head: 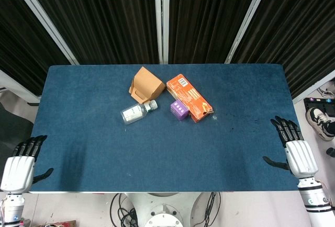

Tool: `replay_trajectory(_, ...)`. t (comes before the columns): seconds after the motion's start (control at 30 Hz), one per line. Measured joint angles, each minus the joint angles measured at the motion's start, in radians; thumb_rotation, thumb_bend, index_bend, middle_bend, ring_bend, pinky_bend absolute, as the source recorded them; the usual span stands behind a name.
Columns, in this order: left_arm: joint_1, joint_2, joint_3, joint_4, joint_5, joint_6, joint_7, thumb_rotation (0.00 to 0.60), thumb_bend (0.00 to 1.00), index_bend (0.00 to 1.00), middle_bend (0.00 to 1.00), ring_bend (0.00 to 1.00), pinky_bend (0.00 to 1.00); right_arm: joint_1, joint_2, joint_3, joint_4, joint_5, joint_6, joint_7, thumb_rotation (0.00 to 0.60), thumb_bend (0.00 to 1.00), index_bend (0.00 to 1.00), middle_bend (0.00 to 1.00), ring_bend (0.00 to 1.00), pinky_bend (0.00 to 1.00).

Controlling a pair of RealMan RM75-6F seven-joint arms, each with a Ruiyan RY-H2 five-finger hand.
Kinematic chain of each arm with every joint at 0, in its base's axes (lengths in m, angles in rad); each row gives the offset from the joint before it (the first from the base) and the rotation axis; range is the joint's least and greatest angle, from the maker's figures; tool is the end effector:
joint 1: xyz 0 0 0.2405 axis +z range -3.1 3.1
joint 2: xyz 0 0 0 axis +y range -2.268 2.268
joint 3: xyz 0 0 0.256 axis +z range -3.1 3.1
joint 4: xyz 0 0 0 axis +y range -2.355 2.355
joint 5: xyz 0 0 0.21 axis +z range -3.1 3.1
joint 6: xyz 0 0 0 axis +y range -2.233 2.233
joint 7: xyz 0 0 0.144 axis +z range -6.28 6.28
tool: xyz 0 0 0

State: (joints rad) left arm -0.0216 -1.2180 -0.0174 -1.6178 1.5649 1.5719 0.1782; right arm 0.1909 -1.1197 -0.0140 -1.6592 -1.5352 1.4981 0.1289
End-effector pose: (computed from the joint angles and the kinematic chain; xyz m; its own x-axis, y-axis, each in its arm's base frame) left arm -0.3001 0.1541 0.1315 0.4648 -0.0273 0.8850 0.8851 -0.0108 -0.4652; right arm -0.2819 -0.1975 0.1460 0.2392 -0.0363 0.9703 -0.9629 -0.1376 0.2322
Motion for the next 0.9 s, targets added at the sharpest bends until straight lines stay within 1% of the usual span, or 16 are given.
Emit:
replay_trajectory(0.17, -0.003, -0.002, -0.002, 0.002, -0.008, -0.007, -0.003, 0.6, 0.02, 0.13, 0.16, 0.14, 0.19, 0.018, -0.005, 0.012, -0.002, -0.001, -0.039, -0.007, 0.6, 0.02, 0.0, 0.0, 0.0, 0.0)
replay_trajectory(0.3, -0.006, -0.003, -0.002, 0.004, -0.005, -0.009, -0.005, 0.6, 0.02, 0.13, 0.16, 0.14, 0.19, 0.067, -0.012, 0.036, 0.0, 0.008, -0.117, -0.011, 0.6, 0.02, 0.0, 0.0, 0.0, 0.0)
replay_trajectory(0.4, -0.005, -0.004, -0.003, 0.004, -0.005, -0.005, -0.009, 0.6, 0.02, 0.13, 0.16, 0.14, 0.19, 0.132, -0.025, 0.069, 0.01, 0.038, -0.218, -0.016, 0.6, 0.01, 0.0, 0.0, 0.0, 0.0)
replay_trajectory(0.5, -0.003, -0.003, -0.002, 0.003, -0.007, -0.003, -0.009, 0.6, 0.02, 0.13, 0.16, 0.14, 0.19, 0.221, -0.052, 0.113, 0.036, 0.087, -0.35, -0.027, 0.6, 0.01, 0.0, 0.0, 0.0, 0.0)
replay_trajectory(0.6, 0.0, -0.002, -0.001, 0.002, -0.01, -0.001, -0.009, 0.6, 0.02, 0.13, 0.16, 0.14, 0.19, 0.329, -0.099, 0.162, 0.085, 0.154, -0.498, -0.048, 0.6, 0.02, 0.0, 0.0, 0.0, 0.0)
replay_trajectory(0.63, 0.002, -0.001, -0.001, 0.001, -0.012, -0.001, -0.009, 0.6, 0.02, 0.13, 0.16, 0.14, 0.19, 0.378, -0.125, 0.182, 0.114, 0.184, -0.558, -0.058, 0.6, 0.03, 0.0, 0.0, 0.0, 0.0)
replay_trajectory(0.73, 0.006, 0.001, 0.0, 0.002, -0.019, 0.0, -0.011, 0.6, 0.02, 0.13, 0.16, 0.14, 0.19, 0.502, -0.206, 0.229, 0.212, 0.254, -0.686, -0.09, 0.6, 0.04, 0.0, 0.0, 0.0, 0.0)
replay_trajectory(0.83, 0.014, 0.005, 0.001, 0.002, -0.029, 0.004, -0.015, 0.6, 0.02, 0.13, 0.16, 0.14, 0.19, 0.609, -0.295, 0.265, 0.321, 0.309, -0.764, -0.129, 0.6, 0.04, 0.0, 0.01, 0.0, 0.0)
replay_trajectory(0.9, 0.019, 0.008, 0.002, 0.002, -0.033, 0.008, -0.017, 0.6, 0.02, 0.13, 0.16, 0.14, 0.19, 0.662, -0.346, 0.281, 0.383, 0.338, -0.805, -0.155, 0.6, 0.04, 0.0, 0.03, 0.0, 0.0)
